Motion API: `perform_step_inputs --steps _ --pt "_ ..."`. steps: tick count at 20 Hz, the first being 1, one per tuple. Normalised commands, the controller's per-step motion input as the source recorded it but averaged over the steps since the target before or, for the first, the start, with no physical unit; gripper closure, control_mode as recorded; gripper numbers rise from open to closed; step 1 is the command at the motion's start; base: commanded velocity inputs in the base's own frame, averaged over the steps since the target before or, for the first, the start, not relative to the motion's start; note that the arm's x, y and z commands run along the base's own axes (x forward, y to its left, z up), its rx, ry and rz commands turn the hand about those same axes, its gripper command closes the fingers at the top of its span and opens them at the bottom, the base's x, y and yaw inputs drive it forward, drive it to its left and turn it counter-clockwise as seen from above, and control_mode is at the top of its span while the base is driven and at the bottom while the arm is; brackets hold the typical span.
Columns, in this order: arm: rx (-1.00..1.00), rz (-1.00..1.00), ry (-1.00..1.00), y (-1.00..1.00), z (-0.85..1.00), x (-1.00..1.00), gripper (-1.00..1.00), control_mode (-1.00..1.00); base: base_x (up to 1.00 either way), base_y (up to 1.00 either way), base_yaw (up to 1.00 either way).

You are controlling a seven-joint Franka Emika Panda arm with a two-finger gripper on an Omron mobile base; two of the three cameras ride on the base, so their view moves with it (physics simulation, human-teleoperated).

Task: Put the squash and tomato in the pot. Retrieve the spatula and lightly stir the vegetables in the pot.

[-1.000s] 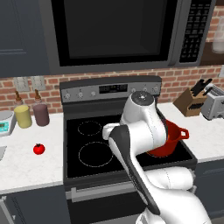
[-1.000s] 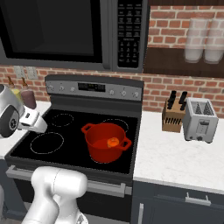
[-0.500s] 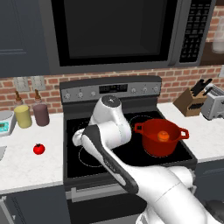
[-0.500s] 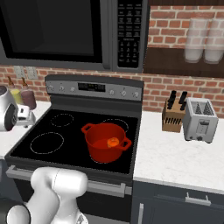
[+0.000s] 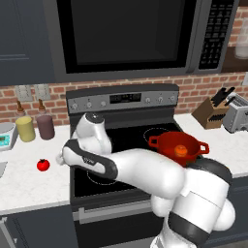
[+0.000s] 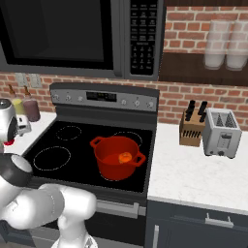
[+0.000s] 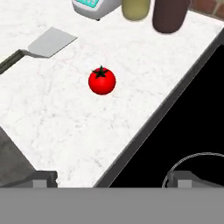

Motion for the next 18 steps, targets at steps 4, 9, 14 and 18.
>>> perform_step_inputs --steps 4,9,14,18 --pt "-0.09 0.08 0.0 1.0 -0.21 0.62 -1.0 -1.0 0.0 0.0 0.0" --pt "-0.09 0.0 0.0 0.76 -0.18 0.26 -1.0 -1.0 0.0 0.0 0.0" --pt "-0.1 0.0 0.0 0.49 -0.16 0.3 -1.0 -1.0 0.0 0.0 0.0" --pt "-0.07 0.0 0.0 0.32 -0.18 0.37 -1.0 -1.0 0.0 0.0 0.0"
